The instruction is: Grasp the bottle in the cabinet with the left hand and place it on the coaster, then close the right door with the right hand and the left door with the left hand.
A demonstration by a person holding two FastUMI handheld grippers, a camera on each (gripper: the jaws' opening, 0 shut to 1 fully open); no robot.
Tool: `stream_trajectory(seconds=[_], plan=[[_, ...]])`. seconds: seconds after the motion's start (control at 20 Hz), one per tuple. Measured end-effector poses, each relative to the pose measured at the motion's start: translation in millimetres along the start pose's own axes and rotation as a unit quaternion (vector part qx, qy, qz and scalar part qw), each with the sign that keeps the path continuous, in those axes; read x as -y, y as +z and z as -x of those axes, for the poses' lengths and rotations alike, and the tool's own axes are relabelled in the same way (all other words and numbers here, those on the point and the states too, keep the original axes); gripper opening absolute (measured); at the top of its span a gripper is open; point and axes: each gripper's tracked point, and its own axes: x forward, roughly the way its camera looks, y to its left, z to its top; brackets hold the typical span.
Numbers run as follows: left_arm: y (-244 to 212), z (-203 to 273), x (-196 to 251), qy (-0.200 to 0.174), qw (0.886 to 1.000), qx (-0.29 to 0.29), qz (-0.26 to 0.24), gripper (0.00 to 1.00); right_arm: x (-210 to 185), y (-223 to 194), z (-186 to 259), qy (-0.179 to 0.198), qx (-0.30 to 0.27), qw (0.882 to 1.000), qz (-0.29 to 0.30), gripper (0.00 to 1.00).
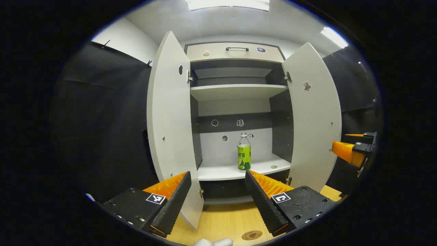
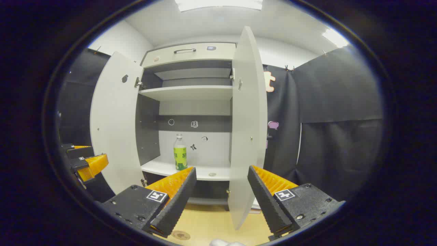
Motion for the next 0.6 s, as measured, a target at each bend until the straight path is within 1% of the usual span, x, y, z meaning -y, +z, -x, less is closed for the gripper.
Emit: stream_trajectory(seconds=[0.05, 0.1, 0.15, 0.2, 0.35, 0.4, 0.55, 0.6], plan=[[1.4, 0.4, -1.7, 0.001, 1.000, 0.001, -0.001, 0.96, 0.4, 1.9, 0.6, -0.002, 0.003, 1.000, 0.002, 0.96], [1.3, 0.3, -4.0, 0.002, 1.000, 0.002, 0.000, 0.96, 0.1, 1.3, 0.7, -0.006, 0.003, 1.000, 0.005, 0.95], [1.3, 0.0, -4.5, 0.001, 1.000, 0.002, 0.000, 0.96, -1.7, 1.7, 1.0, -0.005, 0.004, 1.000, 0.007, 0.99], [0.5, 0.2, -5.8, 0.001, 1.000, 0.002, 0.001, 0.96, -1.6, 1.4, 2.0, -0.005, 0.004, 1.000, 0.008, 0.95], [0.8, -1.5, -8.3, 0.005, 1.000, 0.000, 0.003, 0.96, -1.4, 2.4, 2.8, -0.011, 0.007, 1.000, 0.008, 0.95], [0.7, -1.7, -7.6, 0.004, 1.000, 0.000, 0.003, 0.96, -1.7, 0.9, 2.7, -0.011, 0.007, 1.000, 0.006, 0.99], [1.4, -2.3, -8.2, 0.008, 1.000, 0.000, -0.003, 0.96, -2.2, 1.5, 5.1, -0.011, 0.004, 1.000, 0.004, 0.99], [0.3, -2.6, -8.4, 0.009, 1.000, 0.000, -0.005, 0.96, -2.0, 0.7, 6.2, -0.010, 0.004, 1.000, 0.005, 0.96]])
